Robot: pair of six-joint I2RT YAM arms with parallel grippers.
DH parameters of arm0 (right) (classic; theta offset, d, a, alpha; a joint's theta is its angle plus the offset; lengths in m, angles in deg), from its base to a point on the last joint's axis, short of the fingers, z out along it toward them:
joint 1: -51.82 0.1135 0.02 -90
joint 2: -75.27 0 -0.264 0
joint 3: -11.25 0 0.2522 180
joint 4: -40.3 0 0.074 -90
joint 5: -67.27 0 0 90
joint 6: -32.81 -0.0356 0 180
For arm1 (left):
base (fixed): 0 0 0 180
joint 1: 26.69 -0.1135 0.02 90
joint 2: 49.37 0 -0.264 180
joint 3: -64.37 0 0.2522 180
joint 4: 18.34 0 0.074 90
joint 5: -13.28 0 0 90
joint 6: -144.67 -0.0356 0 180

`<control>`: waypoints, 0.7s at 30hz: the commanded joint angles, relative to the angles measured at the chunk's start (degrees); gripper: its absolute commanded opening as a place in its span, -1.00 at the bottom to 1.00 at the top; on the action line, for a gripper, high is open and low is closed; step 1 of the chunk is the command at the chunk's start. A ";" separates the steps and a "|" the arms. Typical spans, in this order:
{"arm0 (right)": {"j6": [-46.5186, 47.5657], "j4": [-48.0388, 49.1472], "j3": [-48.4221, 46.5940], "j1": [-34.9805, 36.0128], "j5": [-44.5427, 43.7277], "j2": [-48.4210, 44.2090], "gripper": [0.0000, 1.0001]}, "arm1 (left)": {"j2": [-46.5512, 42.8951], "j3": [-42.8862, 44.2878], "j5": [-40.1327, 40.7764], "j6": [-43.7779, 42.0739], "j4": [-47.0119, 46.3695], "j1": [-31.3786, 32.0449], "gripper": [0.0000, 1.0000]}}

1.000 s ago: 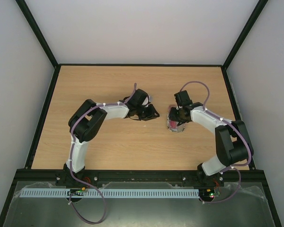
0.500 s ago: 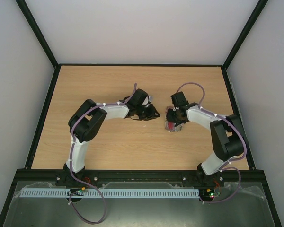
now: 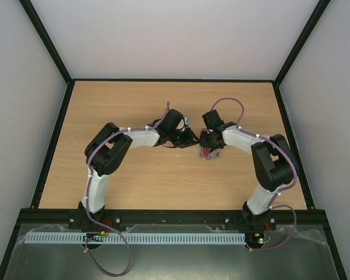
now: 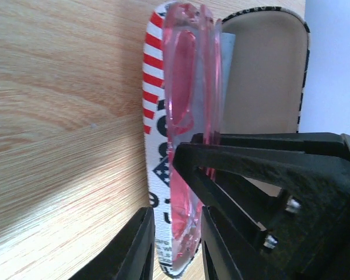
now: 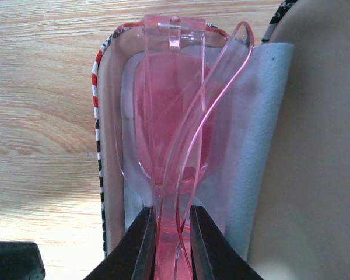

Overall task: Organize the sunglasses
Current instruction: Place the sunglasses in the sunglasses case.

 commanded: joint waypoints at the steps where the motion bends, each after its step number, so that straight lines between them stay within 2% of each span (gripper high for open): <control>1: -1.51 -6.46 -2.15 1.54 -4.34 3.60 -0.97 | 1.08 0.29 -1.25 0.98 -2.68 0.52 -0.51; 10: -2.94 -10.20 -5.32 3.56 -7.73 5.49 -0.95 | 4.18 0.26 -0.42 1.41 -3.12 0.46 -0.53; 21: -3.34 -12.19 -6.84 4.36 -8.66 5.58 -0.85 | 6.05 -1.49 -1.38 3.55 -8.57 0.36 -0.54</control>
